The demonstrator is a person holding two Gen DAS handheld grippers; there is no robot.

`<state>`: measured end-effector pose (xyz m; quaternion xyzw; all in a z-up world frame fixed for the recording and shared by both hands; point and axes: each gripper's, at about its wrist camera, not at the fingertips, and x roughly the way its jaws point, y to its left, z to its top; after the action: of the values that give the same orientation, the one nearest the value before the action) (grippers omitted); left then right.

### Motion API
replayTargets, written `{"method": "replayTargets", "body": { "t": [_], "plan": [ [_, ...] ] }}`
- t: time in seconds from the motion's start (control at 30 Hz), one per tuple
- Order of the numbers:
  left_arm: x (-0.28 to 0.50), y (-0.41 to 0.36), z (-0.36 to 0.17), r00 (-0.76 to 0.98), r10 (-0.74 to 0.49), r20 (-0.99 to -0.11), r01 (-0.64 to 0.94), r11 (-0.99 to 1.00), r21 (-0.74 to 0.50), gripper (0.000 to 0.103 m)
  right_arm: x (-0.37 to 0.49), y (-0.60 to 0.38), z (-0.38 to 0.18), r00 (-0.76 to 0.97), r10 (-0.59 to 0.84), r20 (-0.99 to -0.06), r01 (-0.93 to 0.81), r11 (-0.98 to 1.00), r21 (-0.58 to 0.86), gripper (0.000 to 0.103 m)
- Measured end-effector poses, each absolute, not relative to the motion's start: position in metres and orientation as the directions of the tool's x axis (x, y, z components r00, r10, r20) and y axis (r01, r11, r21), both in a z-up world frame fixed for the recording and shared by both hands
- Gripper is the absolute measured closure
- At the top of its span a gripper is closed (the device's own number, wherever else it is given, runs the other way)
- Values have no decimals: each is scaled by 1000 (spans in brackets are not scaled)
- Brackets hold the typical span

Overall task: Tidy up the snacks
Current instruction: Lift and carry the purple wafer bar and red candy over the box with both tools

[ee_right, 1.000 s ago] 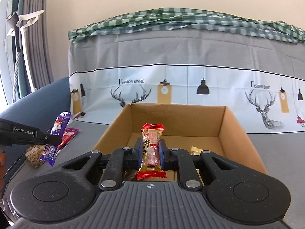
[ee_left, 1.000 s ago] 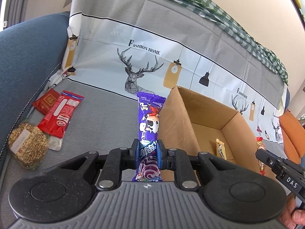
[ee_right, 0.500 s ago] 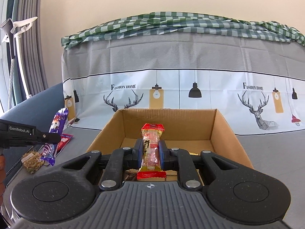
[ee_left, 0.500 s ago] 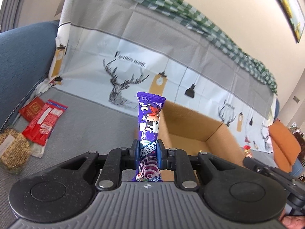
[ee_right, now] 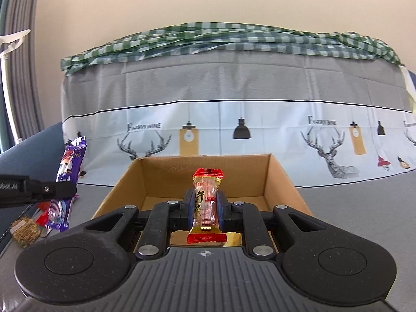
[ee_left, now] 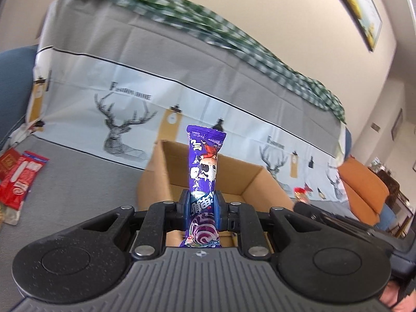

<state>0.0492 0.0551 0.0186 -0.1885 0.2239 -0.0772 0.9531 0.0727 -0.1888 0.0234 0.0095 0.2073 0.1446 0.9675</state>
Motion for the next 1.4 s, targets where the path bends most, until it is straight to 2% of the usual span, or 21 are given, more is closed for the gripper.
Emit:
{"method": "replayTargets", "body": {
  "t": [0.37, 1.4],
  "plan": [
    [54, 13, 15, 879, -289, -380, 172, 934, -312, 84, 80, -189, 18, 882, 226, -413, -224, 973, 54, 85],
    [66, 1, 9, 869, -312, -384, 190, 927, -323, 84, 82, -182, 15, 888, 202, -413, -206, 978, 35, 85]
  ]
}}
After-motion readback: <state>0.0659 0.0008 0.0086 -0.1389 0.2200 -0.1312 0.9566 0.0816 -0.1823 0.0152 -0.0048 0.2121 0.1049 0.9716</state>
